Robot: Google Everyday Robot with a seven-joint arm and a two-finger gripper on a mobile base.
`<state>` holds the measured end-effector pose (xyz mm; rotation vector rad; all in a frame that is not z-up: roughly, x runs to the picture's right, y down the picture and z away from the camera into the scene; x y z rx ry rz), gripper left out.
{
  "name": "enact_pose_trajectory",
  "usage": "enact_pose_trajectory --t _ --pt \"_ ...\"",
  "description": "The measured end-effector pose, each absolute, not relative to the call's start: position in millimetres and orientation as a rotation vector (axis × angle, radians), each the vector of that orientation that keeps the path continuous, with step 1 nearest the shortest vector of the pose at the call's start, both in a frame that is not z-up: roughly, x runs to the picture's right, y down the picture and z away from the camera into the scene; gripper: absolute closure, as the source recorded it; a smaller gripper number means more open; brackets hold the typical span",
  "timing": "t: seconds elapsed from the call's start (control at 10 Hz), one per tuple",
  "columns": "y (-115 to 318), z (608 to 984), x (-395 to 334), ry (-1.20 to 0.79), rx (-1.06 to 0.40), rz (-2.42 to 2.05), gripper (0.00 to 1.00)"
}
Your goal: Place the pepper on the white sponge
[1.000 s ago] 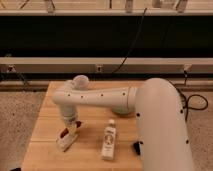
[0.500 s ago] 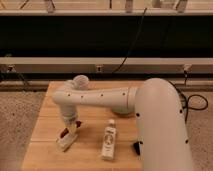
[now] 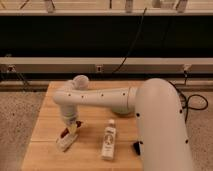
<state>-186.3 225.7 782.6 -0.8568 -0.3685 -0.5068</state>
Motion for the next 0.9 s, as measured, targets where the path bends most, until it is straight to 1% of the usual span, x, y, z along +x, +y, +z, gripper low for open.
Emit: enact_pose_trajectory --t 0.1,0.3,0.4,0.5,0.9 --pt "225 781 -184 -0.376 -0.843 -0.510 0.50" --pt "227 778 -175 -0.400 -0.817 -0.521 0.29" --pt "229 776 -177 -0.417 -0.807 -0.532 0.22" --pt "230 776 -179 -0.434 -0.799 -0.538 0.20" --pt "228 772 -187 -0.500 -0.777 -0.535 0.20"
